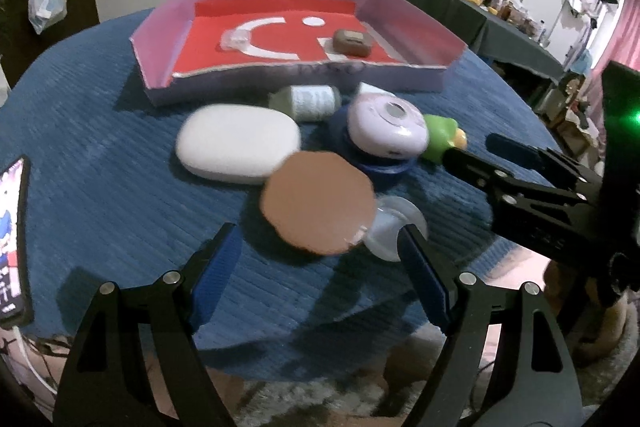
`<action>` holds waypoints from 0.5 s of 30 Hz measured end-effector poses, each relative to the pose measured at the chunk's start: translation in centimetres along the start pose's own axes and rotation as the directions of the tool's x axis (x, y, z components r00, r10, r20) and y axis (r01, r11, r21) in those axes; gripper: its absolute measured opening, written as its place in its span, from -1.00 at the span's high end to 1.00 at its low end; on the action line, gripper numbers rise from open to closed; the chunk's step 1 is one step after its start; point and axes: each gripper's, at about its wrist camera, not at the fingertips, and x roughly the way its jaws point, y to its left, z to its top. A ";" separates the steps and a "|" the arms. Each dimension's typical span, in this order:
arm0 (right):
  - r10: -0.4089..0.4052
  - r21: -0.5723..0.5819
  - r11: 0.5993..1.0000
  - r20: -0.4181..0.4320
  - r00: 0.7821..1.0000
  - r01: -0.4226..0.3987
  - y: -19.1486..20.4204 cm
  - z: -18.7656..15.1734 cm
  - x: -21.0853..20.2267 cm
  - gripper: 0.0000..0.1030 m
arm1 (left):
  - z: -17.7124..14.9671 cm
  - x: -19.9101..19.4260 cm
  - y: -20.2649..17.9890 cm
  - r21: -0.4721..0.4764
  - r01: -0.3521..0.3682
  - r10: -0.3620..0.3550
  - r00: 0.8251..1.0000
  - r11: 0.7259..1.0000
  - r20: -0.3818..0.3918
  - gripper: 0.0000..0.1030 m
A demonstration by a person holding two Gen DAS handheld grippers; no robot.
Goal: Organize rigid objects
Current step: 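Withdraw both grippers from the tray back toward the remaining table objects, then grasp the clear round lid with the left gripper while the right gripper grasps the green-and-yellow toy figure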
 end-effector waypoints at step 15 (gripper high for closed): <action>0.029 0.011 1.000 -0.023 0.999 -0.029 -0.6 0.1 2.0 -0.43 | -0.9 1.0 -2.4 0.024 0.022 -0.022 1.000 0.999 -0.014 -0.54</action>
